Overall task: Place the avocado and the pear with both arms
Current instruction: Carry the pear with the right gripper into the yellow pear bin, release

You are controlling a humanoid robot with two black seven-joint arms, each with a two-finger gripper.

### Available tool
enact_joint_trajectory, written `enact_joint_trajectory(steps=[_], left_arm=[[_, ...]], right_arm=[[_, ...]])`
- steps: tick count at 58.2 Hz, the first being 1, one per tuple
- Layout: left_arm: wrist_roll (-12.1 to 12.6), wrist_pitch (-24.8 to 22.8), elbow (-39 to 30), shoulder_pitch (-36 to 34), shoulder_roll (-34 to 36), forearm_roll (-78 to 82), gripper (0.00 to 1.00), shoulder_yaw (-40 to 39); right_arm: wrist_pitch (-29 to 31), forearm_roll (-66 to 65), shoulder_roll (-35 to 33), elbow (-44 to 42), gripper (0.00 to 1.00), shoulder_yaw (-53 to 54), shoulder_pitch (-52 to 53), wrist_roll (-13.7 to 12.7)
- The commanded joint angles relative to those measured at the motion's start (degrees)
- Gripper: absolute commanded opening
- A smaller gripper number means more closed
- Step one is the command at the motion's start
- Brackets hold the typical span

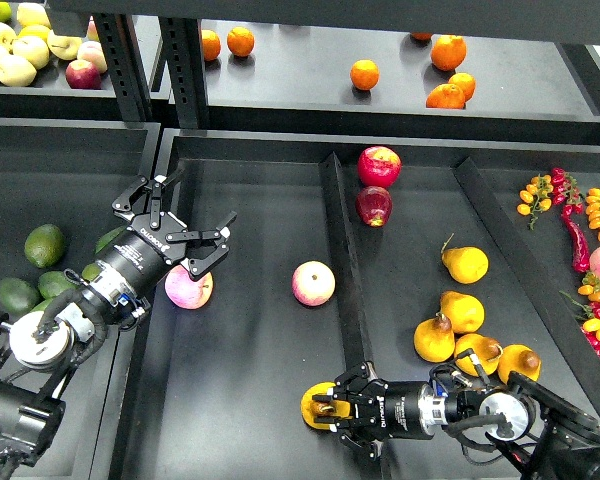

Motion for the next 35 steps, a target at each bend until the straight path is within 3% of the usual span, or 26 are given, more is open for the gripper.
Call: enact_joint_trajectory(steps=[1,17,35], left_arm=[[0.0,0.0,-0.1,0.2,0.0,0.0,0.99,0.0],[0.1,0.0,-0.1,0.4,0.0,0.0,0.99,0.0],[0.1,0.0,-0.2,0.9,0.0,0.0,0.99,0.2]], right_arm=[[0.0,0.1,-0.5,2.8,0.24,1.7,0.0,0.0],[0.0,0.7,-5.3,7.3,0.24,6.8,1.0,0.0],[0.0,5.0,-18.3,11.9,0.24,6.8,0.3,0.0]])
